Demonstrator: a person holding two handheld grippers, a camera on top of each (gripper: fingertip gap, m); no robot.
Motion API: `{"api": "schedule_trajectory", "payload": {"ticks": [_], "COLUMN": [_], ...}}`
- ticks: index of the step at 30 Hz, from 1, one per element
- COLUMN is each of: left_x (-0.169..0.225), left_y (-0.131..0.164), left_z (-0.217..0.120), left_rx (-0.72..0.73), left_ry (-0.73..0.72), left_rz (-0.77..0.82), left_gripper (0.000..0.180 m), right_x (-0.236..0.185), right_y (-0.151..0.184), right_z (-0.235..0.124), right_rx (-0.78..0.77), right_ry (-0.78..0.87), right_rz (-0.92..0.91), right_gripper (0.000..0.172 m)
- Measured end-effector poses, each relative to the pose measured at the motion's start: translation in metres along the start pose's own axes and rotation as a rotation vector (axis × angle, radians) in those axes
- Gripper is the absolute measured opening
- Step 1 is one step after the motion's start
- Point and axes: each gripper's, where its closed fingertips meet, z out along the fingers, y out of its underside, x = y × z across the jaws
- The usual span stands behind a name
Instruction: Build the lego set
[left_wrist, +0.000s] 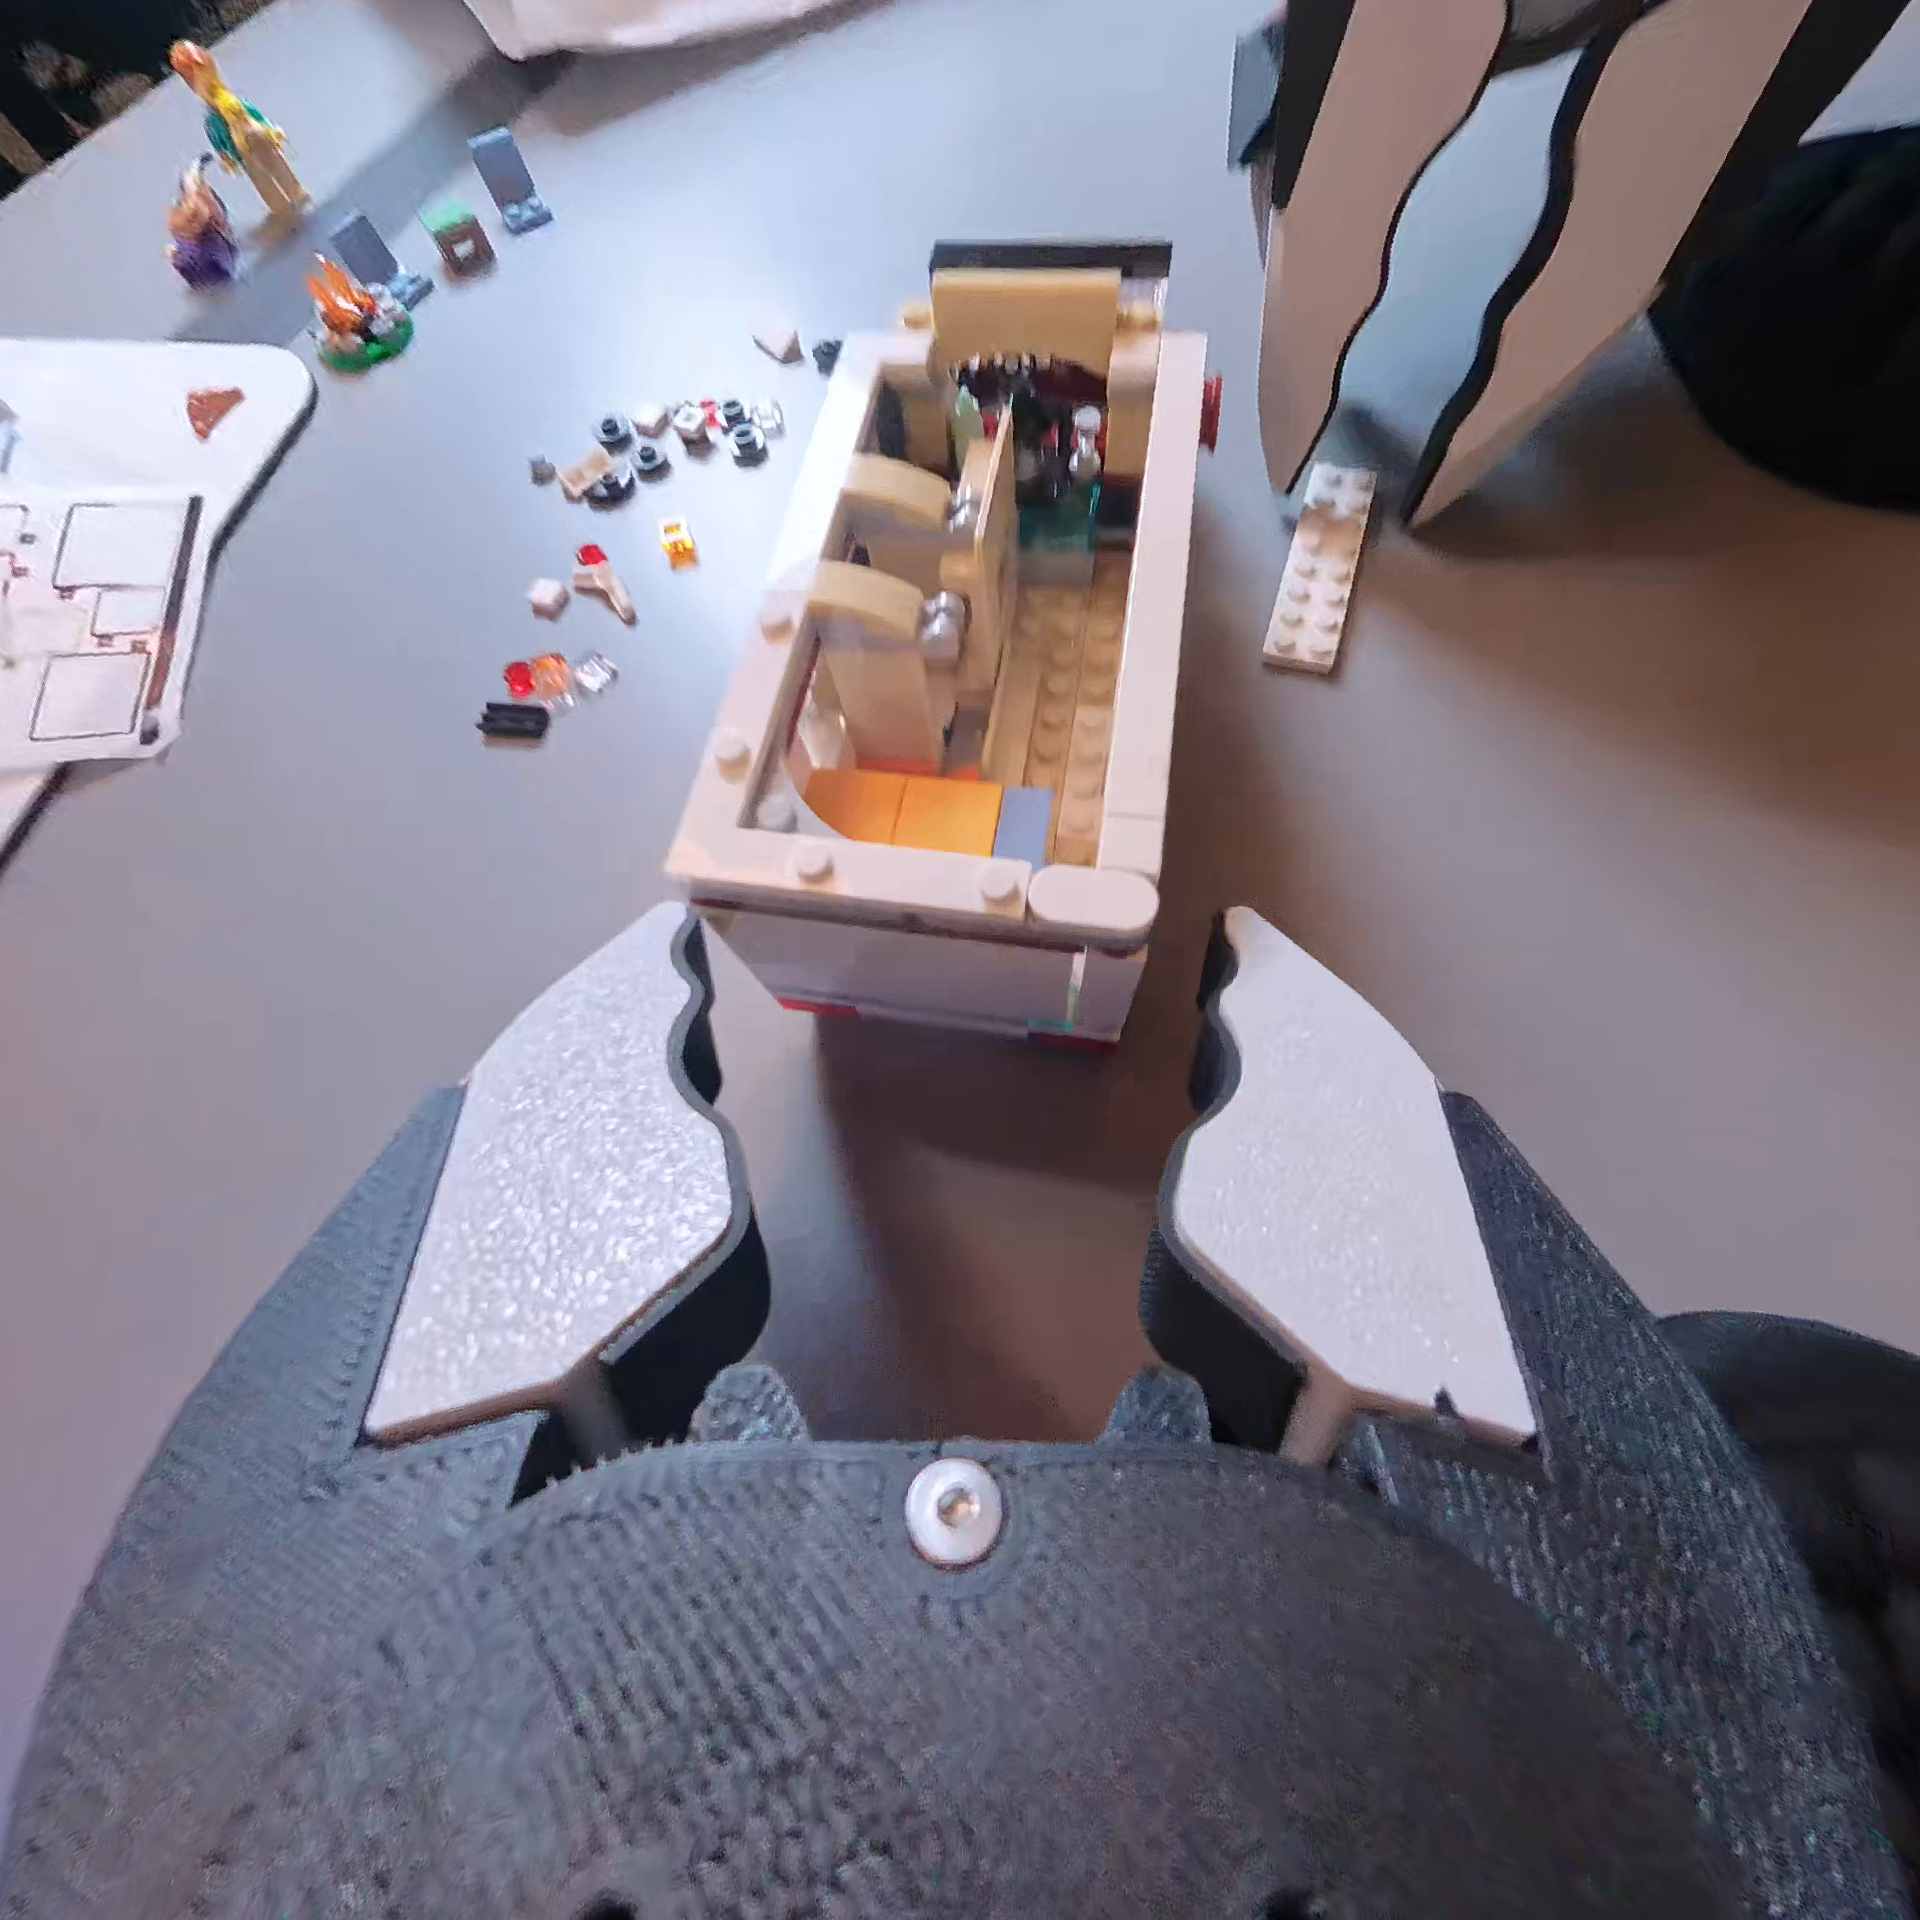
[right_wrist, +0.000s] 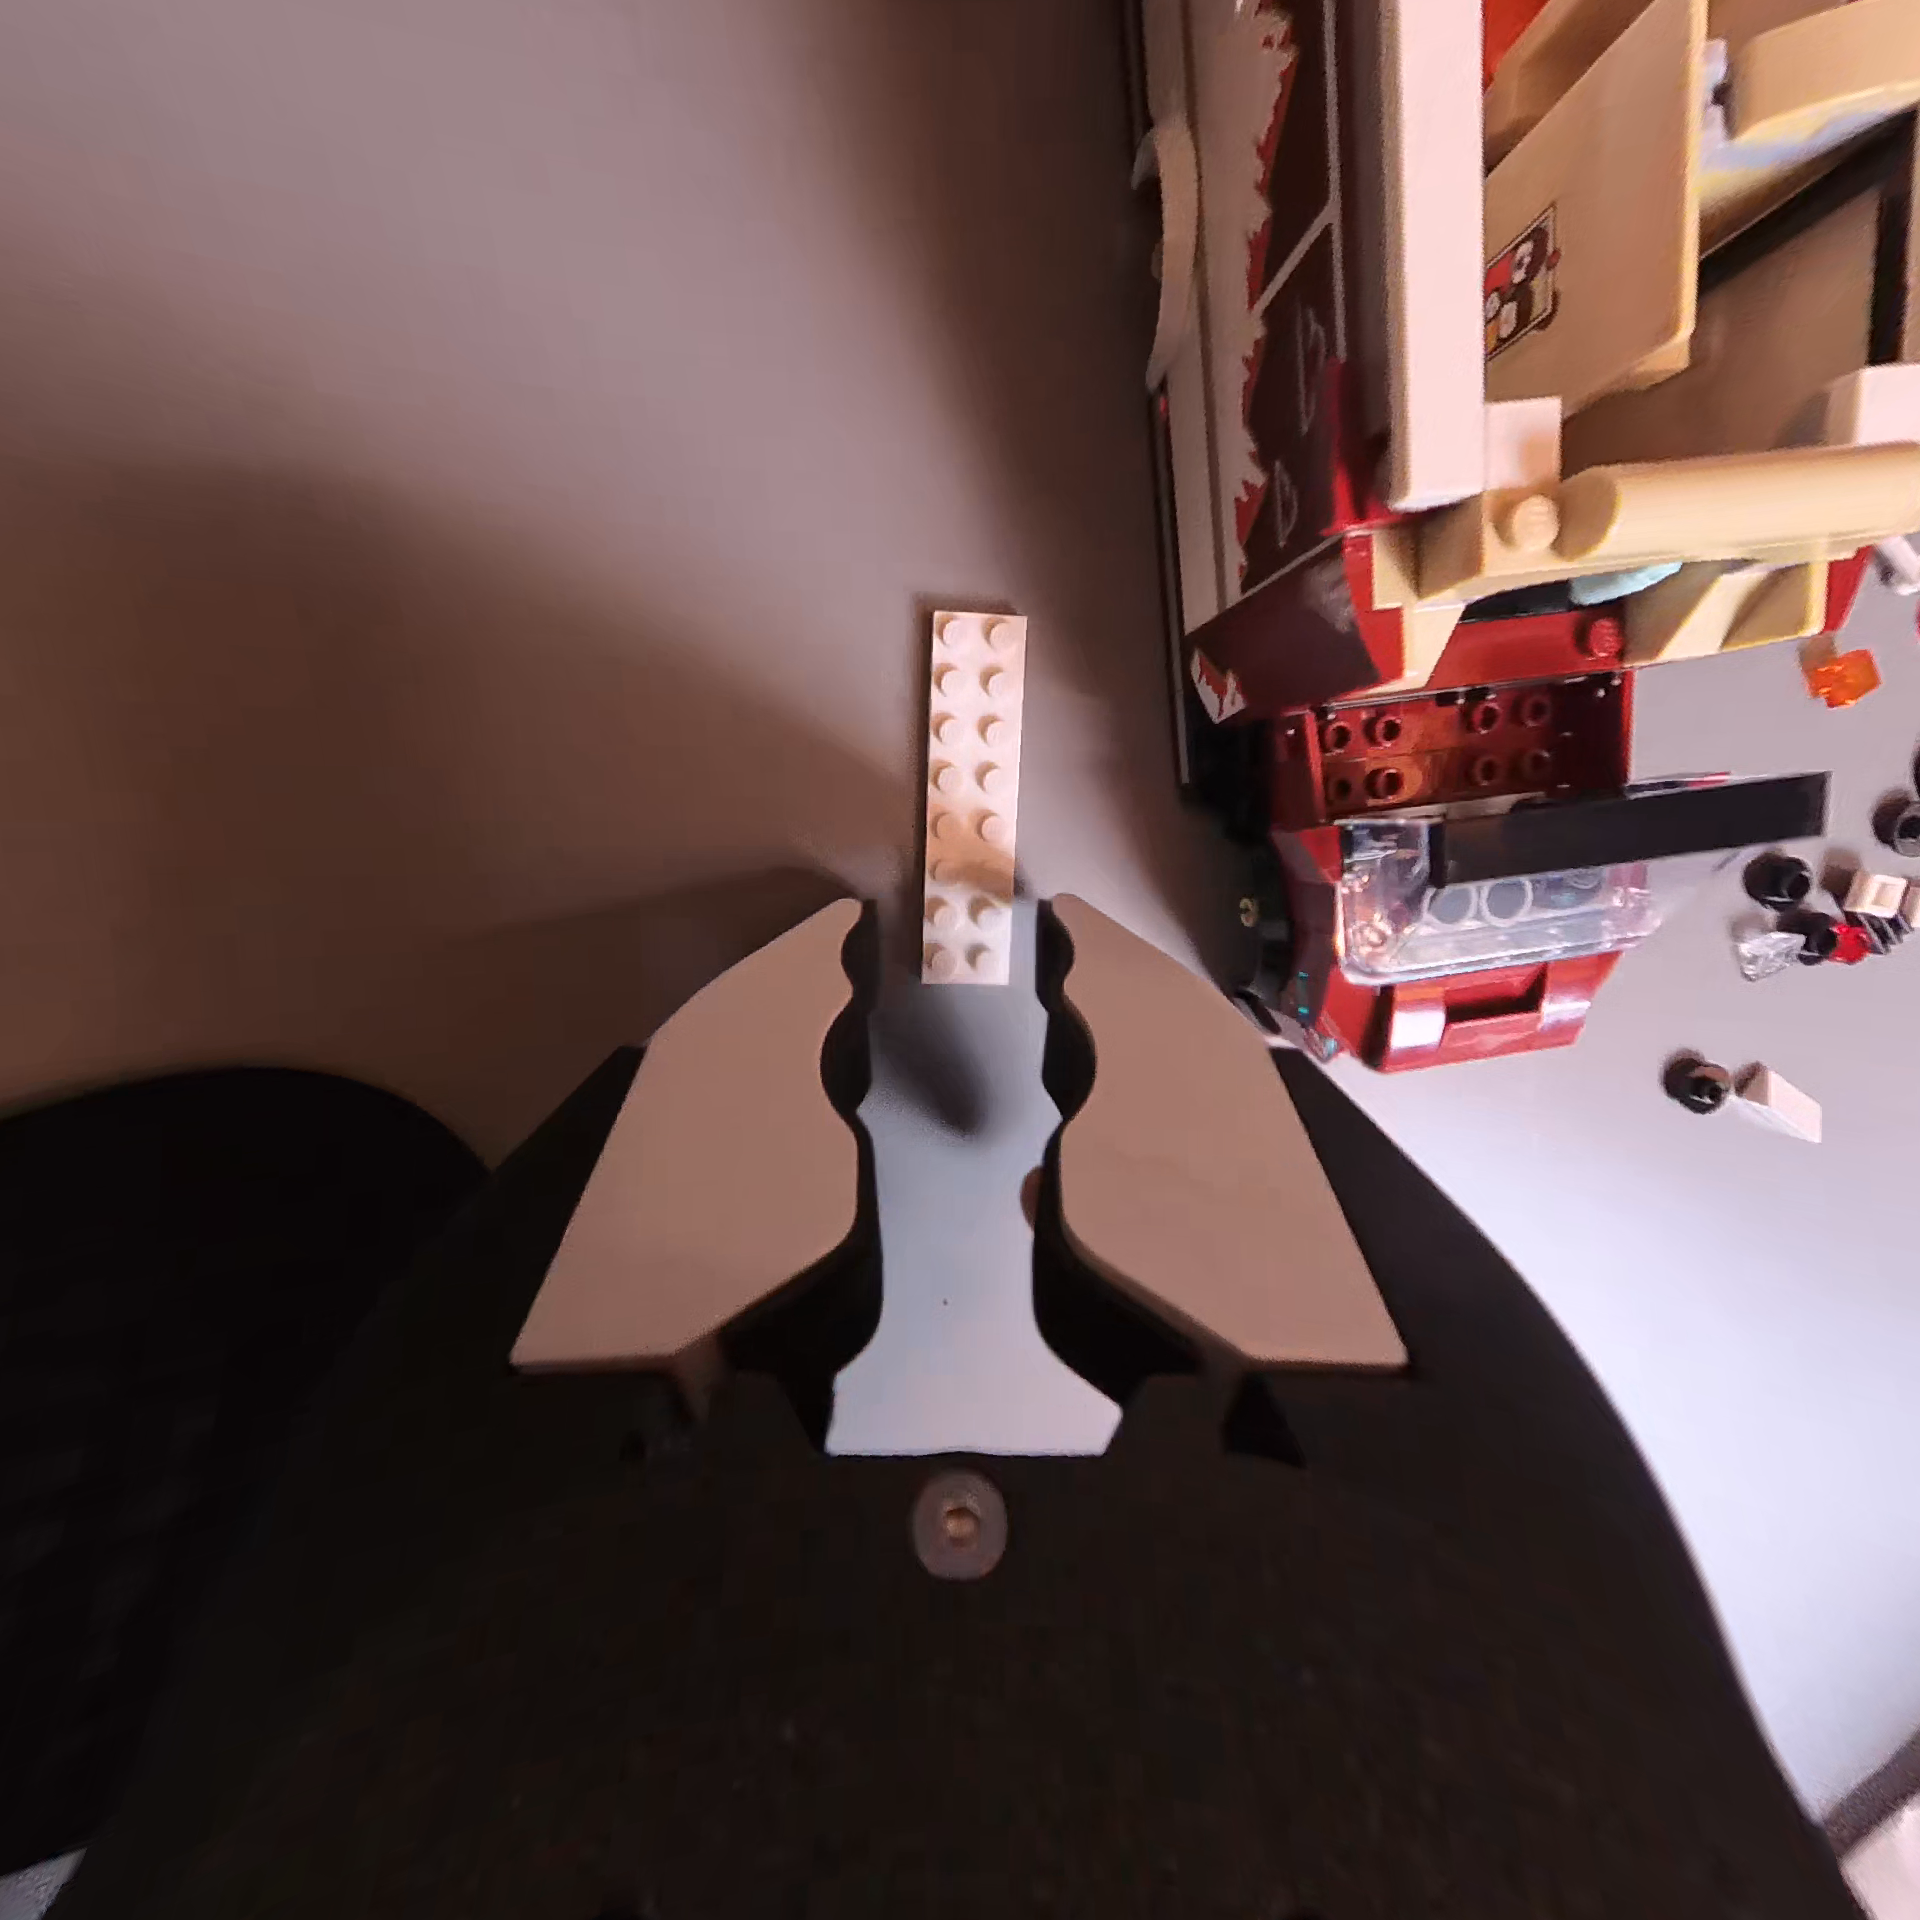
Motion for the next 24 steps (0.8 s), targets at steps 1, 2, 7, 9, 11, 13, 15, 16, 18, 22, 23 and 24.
{"api": "schedule_trajectory", "payload": {"ticks": [1, 2, 7, 9, 11, 13, 15, 16, 18, 22, 23, 24], "left_x": [-0.002, -0.004, -0.004, -0.003, -0.002, -0.003, -0.003, -0.003, -0.003, -0.003, -0.002, -0.002], "left_y": [0.004, 0.008, 0.009, 0.009, 0.009, 0.009, 0.009, 0.009, 0.009, 0.009, 0.009, 0.009], "left_z": [0.002, 0.003, 0.004, 0.004, 0.004, 0.004, 0.004, 0.004, 0.004, 0.004, 0.004, 0.004], "left_rx": [-0.012, -0.027, -0.008, -0.004, 0.005, 0.010, 0.011, 0.011, 0.011, 0.011, 0.011, 0.011], "left_ry": [-0.008, -0.021, -0.010, -0.001, 0.006, 0.009, 0.007, 0.007, 0.007, 0.006, 0.006, 0.006], "left_rz": [0.011, 0.024, 0.044, 0.043, 0.043, 0.043, 0.045, 0.046, 0.045, 0.046, 0.046, 0.047], "left_gripper": [0.087, 0.081, 0.077, 0.077, 0.077, 0.076, 0.076, 0.076, 0.076, 0.077, 0.077, 0.077], "right_x": [0.000, 0.002, 0.094, 0.147, 0.173, 0.191, 0.194, 0.192, 0.186, 0.184, 0.184, 0.184], "right_y": [0.000, -0.005, -0.022, -0.005, 0.010, 0.027, 0.031, 0.030, 0.027, 0.022, 0.021, 0.020], "right_z": [-0.004, -0.012, -0.061, -0.058, -0.038, -0.017, -0.003, 0.002, 0.008, 0.011, 0.011, 0.011], "right_rx": [0.016, 0.066, 0.328, 0.297, 0.243, 0.151, 0.124, 0.126, 0.115, 0.112, 0.114, 0.114], "right_ry": [-0.011, -0.024, 0.183, 0.302, 0.271, 0.258, 0.191, 0.149, 0.098, 0.078, 0.070, 0.061], "right_rz": [0.004, 0.020, 0.183, 0.284, 0.316, 0.274, 0.252, 0.256, 0.236, 0.226, 0.233, 0.242], "right_gripper": [0.031, 0.031, 0.022, 0.018, 0.018, 0.016, 0.014, 0.012, 0.012, 0.013, 0.013, 0.013]}}
